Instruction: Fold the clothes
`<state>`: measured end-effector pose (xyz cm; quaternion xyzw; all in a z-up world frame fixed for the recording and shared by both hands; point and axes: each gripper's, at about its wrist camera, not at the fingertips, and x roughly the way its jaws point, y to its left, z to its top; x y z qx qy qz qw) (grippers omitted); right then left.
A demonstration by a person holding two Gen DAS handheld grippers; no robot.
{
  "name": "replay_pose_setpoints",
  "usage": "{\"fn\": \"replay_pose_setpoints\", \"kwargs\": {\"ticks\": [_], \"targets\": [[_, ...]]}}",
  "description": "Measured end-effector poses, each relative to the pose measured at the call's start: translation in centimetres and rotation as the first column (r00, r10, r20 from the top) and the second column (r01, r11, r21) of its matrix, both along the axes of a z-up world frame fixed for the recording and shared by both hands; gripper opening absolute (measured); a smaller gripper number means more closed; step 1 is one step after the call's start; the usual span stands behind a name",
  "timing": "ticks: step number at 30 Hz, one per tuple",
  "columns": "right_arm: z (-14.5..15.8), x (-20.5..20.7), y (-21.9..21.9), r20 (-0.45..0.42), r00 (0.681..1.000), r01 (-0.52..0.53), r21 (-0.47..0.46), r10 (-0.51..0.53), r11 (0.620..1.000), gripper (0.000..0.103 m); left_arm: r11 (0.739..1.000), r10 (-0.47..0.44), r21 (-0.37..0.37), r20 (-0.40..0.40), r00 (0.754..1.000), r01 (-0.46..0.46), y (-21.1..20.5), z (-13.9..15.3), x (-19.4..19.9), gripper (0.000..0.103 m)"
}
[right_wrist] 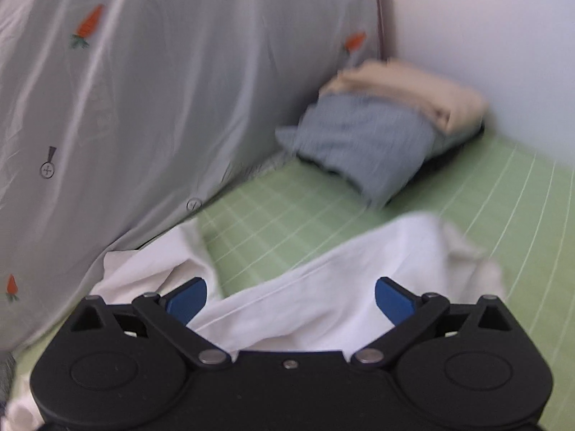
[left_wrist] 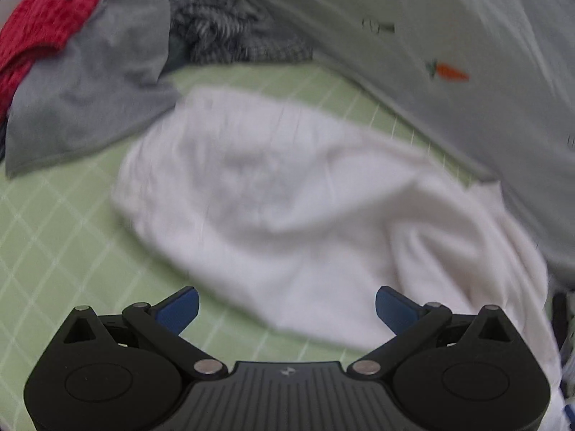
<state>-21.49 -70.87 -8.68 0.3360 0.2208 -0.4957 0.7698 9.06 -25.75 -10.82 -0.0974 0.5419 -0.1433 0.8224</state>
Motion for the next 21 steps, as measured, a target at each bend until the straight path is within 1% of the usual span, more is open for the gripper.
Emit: {"fn": "replay_pose_setpoints", "kwargs": {"ticks": [3,5,8,11,13,15,18,21], "targets": [[-0.9,2.4,-0.3,0.001,0.999,0.044,0.052,-0.044,0.998,0.101,0.999,0.003,-0.032,0.004,1.0,-0.003,-1.0,1.1,4.4,0.103],[-1.5,3.9,-0.4,-0.013,0.997,0.072,0.08,-0.071,0.994,0.101,0.998,0.001,-0.055,-0.003,1.0,-0.001,-2.8,1.3,7.3,0.103],[-2.9,6.0,-1.1,-0.077,0.991,0.113,0.106,-0.105,0.988,0.101,0.997,-0.003,-0.077,-0.013,1.0,0.002,-6.1,1.0,11.0,0.103],[-4.7,7.2,-1.5,-0.16,0.978,0.16,0.151,-0.135,0.976,0.099,0.996,-0.011,-0.087,-0.048,0.999,0.006,-9.3,-0.3,13.6,0.103],[-6.1,7.0,-1.1,-0.189,0.97,0.187,0.181,-0.152,0.966,0.099,0.997,-0.015,-0.083,-0.072,0.997,0.009,-11.2,-1.4,14.8,0.103],[-7.3,6.8,-0.5,-0.218,0.966,0.186,0.202,-0.141,0.961,0.098,0.997,-0.017,-0.073,-0.089,0.996,0.011,-12.8,-2.4,15.5,0.103],[-8.3,7.0,0.8,-0.27,0.959,0.138,0.188,-0.084,0.972,0.098,0.998,-0.016,-0.055,-0.126,0.992,0.009,-14.6,-3.7,16.1,0.103],[-8.6,7.3,1.6,-0.299,0.953,0.104,0.17,-0.049,0.98,0.098,1.0,0.005,-0.029,-0.174,0.985,-0.011,-15.6,-4.8,16.4,0.103]]}}
